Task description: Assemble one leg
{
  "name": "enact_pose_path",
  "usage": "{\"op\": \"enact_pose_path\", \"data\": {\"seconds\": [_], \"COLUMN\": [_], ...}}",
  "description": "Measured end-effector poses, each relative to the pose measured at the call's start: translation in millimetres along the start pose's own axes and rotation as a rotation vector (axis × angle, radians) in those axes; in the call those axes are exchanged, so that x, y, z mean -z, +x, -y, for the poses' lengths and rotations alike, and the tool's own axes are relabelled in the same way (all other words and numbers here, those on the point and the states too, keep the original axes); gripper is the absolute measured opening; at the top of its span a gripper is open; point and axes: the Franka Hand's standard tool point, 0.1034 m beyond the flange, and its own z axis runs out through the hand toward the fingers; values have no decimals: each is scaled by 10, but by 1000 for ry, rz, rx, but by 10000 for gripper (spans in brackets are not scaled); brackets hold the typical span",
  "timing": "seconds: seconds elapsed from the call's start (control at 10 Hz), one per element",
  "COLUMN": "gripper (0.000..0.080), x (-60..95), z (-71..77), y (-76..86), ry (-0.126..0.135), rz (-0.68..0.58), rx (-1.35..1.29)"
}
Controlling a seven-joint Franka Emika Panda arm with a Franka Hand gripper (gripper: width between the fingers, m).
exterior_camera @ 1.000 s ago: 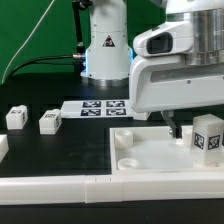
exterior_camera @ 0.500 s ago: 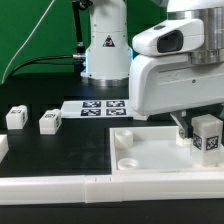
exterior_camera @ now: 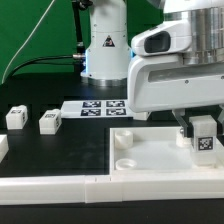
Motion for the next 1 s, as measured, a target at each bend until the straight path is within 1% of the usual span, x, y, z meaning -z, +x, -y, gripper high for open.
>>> {"op": "enact_pose_path", "data": {"seconds": [0.2,0.7,0.8,0.9,1.0], "gripper": [291,292,292,293,293], "x": [-5,-15,-16,-18,-23], "z": [-16,-15,-12,-13,-10], "y": [-2,-38,-43,-44,-47], "ry": [11,3,5,5,7], "rz": [5,13,16,17,18], "rx": [-308,-956,-1049,-1066,-1011]}}
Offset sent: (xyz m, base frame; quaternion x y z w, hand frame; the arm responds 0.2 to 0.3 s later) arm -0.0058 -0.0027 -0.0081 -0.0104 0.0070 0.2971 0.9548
